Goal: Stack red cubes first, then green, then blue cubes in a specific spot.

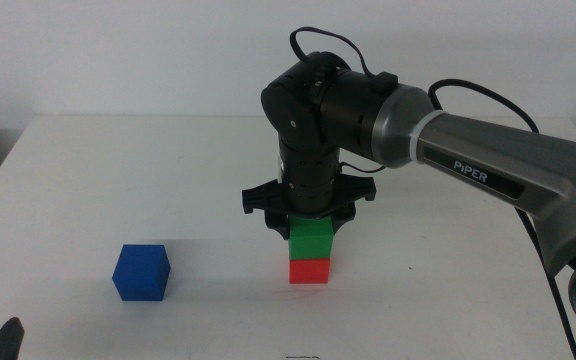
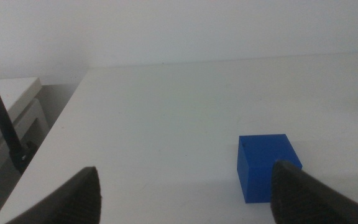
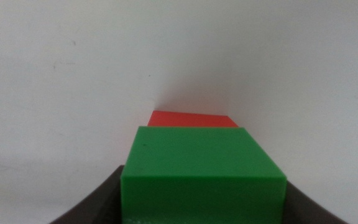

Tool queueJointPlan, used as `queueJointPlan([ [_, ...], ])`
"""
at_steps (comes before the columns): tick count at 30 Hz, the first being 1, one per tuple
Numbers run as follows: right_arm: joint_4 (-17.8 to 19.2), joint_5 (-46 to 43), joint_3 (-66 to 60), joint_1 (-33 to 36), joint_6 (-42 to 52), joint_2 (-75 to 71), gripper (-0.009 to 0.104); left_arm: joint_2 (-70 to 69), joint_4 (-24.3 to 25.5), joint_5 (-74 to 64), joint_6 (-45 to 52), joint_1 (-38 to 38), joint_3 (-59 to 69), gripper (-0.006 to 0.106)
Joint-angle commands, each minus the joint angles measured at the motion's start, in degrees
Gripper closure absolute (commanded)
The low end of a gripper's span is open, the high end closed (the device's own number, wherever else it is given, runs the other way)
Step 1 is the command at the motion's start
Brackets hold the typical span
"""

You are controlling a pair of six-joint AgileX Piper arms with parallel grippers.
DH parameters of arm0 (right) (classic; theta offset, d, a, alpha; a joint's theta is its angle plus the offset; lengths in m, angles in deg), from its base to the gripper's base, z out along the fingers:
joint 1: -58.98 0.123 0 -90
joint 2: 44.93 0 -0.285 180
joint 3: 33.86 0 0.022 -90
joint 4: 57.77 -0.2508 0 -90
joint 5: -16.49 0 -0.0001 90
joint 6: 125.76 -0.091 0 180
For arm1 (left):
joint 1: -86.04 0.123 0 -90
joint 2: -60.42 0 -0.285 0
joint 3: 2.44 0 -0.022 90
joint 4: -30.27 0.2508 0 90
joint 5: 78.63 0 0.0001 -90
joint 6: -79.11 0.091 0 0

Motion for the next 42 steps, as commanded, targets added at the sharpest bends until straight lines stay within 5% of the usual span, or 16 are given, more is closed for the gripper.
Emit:
queueJointPlan([
  [1, 1.5, 4.34, 1.74, -0.39, -0.04, -2.96, 0.096, -1.18, -0.61, 4.41, -0.42, -0.02, -0.17, 0.007],
  [4, 1.82, 4.3, 1.74, -0.6, -0.27, -2.96, 0.085, -1.18, -0.61, 4.41, -0.42, -0.02, -0.17, 0.007],
  [7, 2.12, 3.82, 1.74, -0.77, -0.36, -2.96, 0.059, -1.18, -0.61, 4.41, -0.42, -0.02, -0.17, 0.007],
  [17, 4.04, 2.21, 1.74, -0.81, -1.01, -2.96, 0.025, -1.18, -0.61, 4.41, -0.42, -0.02, -0.17, 0.007],
  [34, 2.75, 3.26, -5.09, -2.64, 10.74, -29.39, 0.022, -1.18, -0.61, 4.41, -0.42, -0.02, -0.17, 0.007],
  [37, 2.54, -3.39, -15.95, -5.43, 15.91, -39.56, 0.022, -1.18, -0.61, 4.41, -0.42, -0.02, -0.17, 0.007],
  [42, -5.04, -20.06, -34.92, -11.04, 28.28, -57.98, 0.022, -1.18, -0.61, 4.41, -0.42, -0.02, -0.17, 0.007],
])
